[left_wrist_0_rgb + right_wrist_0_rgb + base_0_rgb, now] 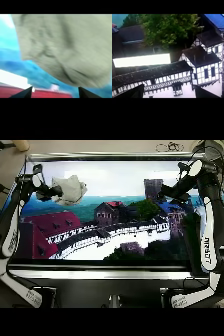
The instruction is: Fold the shirts.
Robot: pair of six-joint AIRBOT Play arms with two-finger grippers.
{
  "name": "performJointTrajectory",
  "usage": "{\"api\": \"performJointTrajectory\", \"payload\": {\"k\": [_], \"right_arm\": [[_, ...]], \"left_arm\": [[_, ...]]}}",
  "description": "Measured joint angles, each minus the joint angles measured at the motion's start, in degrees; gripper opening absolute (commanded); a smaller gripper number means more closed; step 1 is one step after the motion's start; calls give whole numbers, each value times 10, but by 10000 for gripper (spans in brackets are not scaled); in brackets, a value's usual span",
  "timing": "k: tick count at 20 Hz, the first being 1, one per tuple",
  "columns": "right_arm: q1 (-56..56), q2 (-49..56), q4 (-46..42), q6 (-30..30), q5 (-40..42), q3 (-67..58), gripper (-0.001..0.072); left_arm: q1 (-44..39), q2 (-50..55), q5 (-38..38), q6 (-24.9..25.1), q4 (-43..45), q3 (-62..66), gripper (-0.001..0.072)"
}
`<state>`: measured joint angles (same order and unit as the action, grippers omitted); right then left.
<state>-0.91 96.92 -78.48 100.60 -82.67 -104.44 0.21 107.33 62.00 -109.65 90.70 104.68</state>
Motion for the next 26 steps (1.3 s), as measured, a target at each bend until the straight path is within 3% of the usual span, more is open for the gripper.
{"api": "performJointTrajectory", "payload": {"k": [5, 6, 7, 8, 10, 12, 15, 21, 24, 26], "right_arm": [[0, 0, 1, 1, 13, 0, 671], [0, 0, 1, 1, 13, 0, 671], [0, 0, 1, 1, 14, 0, 671], [0, 0, 2, 1, 15, 0, 670], [0, 0, 8, 1, 10, 0, 643], [0, -6, 13, 0, 3, 0, 546], [0, -31, 14, -17, 0, 0, 546], [0, -144, 8, -47, -4, 0, 547], [0, -207, -9, -50, -42, -1, 548], [0, -243, -24, -51, -79, -1, 548]], "left_arm": [[38, 101, -56, -3, -150, 56, 696], [37, 113, -74, 0, -168, 59, 559], [33, 123, -90, 1, -188, 62, 281], [30, 130, -100, 3, -198, 64, 51], [27, 138, -114, 7, -218, 66, 27], [25, 131, -110, 19, -238, 67, 27], [16, 60, -110, 84, -264, 69, 26], [-71, -210, -67, 215, -273, 67, 26], [-179, -318, -44, 225, -231, 30, 26], [-256, -356, -38, 195, -178, -24, 26]]}}
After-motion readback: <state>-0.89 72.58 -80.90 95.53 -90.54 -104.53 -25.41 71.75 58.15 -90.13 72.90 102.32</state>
